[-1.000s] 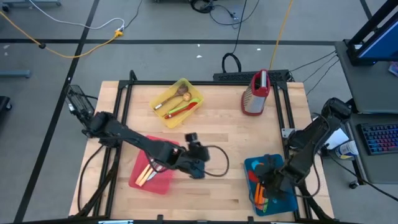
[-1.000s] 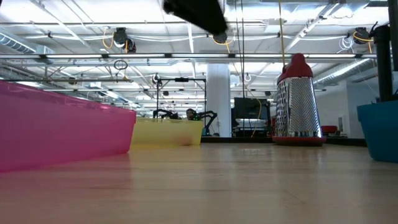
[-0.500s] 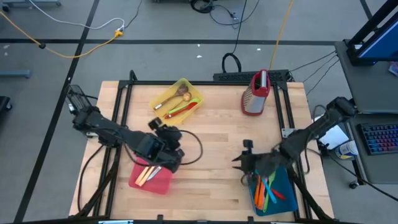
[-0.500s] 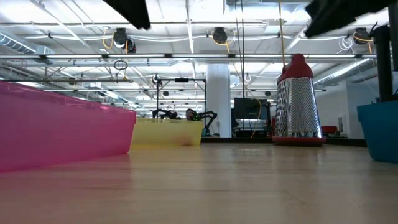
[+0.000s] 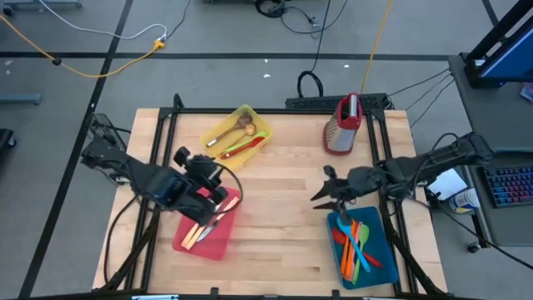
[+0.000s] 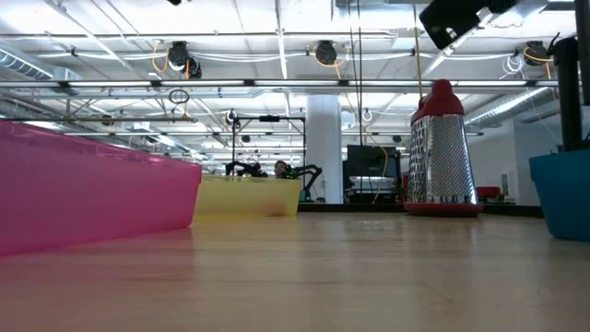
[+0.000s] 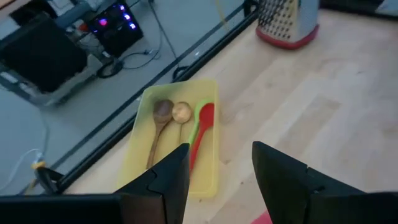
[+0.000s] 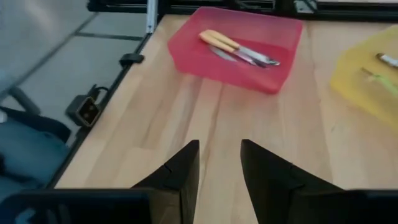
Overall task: Pick & Place Kitchen Items
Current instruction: Return to Home Position
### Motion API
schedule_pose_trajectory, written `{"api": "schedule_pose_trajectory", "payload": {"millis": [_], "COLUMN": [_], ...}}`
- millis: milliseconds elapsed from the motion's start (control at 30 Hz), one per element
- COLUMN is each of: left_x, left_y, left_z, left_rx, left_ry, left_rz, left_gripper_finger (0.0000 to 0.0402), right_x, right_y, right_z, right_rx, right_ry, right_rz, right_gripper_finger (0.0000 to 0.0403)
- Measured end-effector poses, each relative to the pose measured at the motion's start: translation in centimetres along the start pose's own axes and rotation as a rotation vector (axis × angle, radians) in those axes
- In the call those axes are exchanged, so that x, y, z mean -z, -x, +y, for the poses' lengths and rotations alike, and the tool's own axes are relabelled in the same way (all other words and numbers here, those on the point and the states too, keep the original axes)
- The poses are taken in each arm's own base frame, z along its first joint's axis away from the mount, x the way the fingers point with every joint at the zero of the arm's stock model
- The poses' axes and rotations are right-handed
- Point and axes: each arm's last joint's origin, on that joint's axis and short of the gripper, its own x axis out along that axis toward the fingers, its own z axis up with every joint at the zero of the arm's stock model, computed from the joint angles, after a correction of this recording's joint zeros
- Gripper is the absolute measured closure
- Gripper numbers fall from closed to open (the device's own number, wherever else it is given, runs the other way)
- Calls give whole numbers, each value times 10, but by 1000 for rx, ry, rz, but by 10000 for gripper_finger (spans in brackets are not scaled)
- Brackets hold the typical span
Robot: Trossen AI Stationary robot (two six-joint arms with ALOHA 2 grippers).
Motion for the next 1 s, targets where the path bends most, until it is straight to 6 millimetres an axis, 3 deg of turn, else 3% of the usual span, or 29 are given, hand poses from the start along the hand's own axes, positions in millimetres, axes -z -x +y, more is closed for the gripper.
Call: {"api": "schedule_pose_trajectory", "payload": {"millis": [300,533,833,1000], "left_x": [3,4,3,-11], "left_y": [38,61,53,46], "left_z": [31,55,15,24], "left_rx": [188,296,600,760], "left_ry": [61,46,-108,-181], "left_rz": [12,-76,-139,-253], "left_gripper_finger": [224,224,224,224], "right_x": [43,79,107,118], "right_y": [44,59,67,68], "right_z": [-22,-27,-27,-29], "right_rx": [-34,-21,-74,-78], "right_ry": [-55,-77,-18,-39], "right_rz": [-135,-265,-337,-349], "right_gripper_finger": [291,291,291,291]}}
